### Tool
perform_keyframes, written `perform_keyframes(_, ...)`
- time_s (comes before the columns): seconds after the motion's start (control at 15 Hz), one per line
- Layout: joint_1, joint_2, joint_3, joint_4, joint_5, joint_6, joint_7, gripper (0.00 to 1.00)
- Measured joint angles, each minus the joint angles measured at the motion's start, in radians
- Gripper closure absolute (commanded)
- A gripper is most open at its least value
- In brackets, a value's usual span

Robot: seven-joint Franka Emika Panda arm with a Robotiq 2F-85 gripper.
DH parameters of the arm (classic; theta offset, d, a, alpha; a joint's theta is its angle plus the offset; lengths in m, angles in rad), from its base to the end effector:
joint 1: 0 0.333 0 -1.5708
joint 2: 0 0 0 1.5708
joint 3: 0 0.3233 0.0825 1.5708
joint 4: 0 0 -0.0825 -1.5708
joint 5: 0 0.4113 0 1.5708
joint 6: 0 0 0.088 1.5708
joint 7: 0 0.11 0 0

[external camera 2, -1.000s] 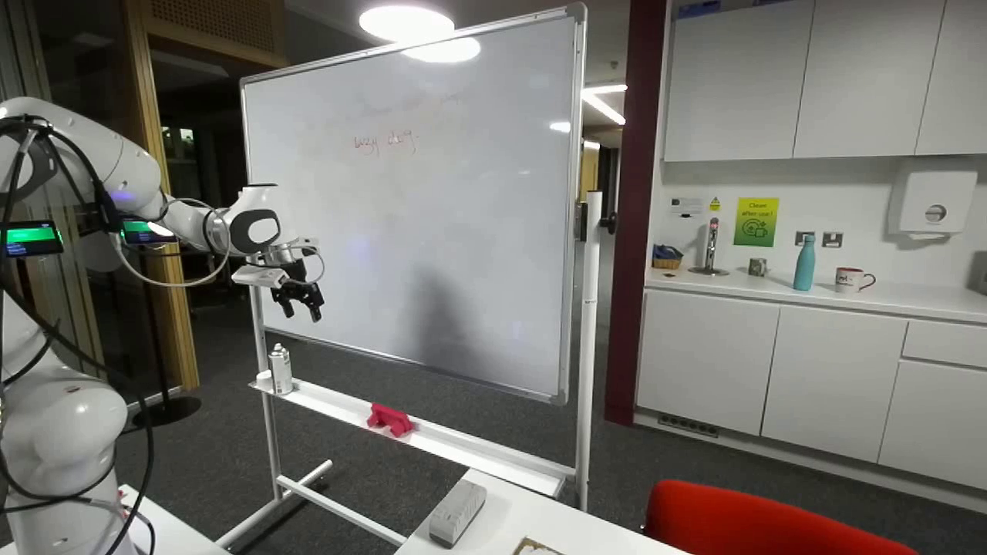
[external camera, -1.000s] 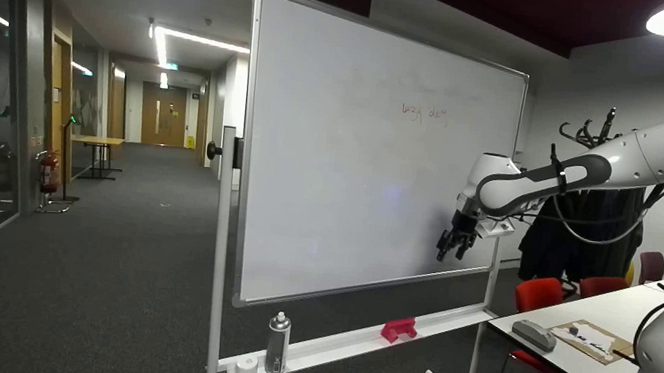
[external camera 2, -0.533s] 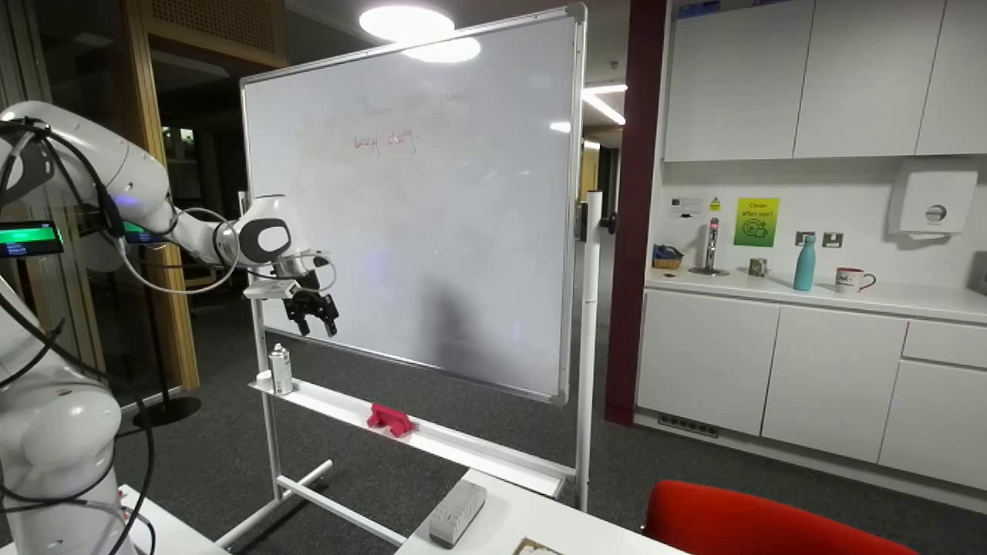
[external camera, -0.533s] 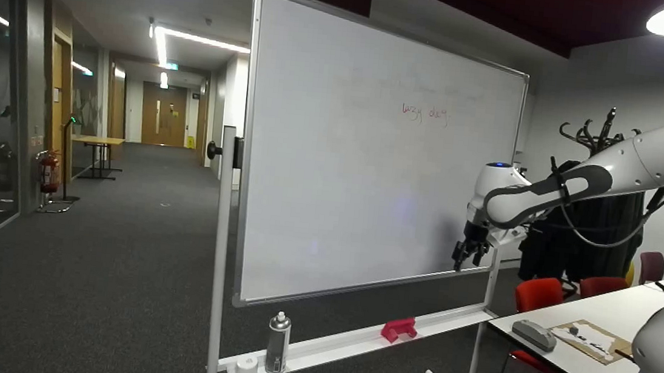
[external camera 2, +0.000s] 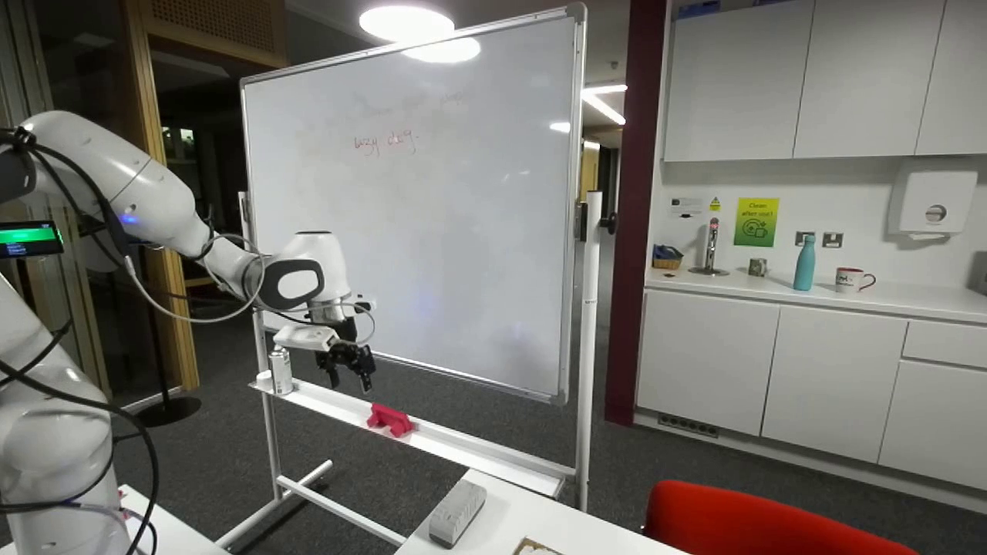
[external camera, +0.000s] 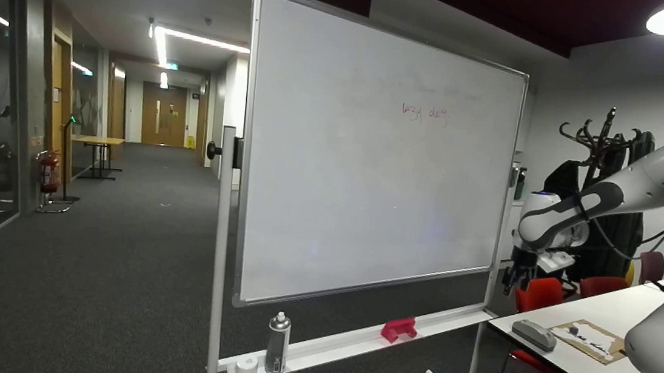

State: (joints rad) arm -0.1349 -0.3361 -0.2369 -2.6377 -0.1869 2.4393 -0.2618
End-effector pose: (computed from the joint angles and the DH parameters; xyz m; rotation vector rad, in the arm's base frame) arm 0.4066 -0.1549 0.3516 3.0458 0.0496 0.1696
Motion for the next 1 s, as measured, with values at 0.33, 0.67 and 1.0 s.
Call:
perform_keyframes(0.33,-0.010,0.056,-0.258,0.005,0.095,0.046,-0.388,0.00)
perform_keyframes(0.67,-0.029,0.074,-0.266,0.014,0.150,0.042,-0.461,0.00)
perform_keyframes(1.0,-0.039,0.075,-0.247,0.014,0.140,0.046,-0.460,0.00)
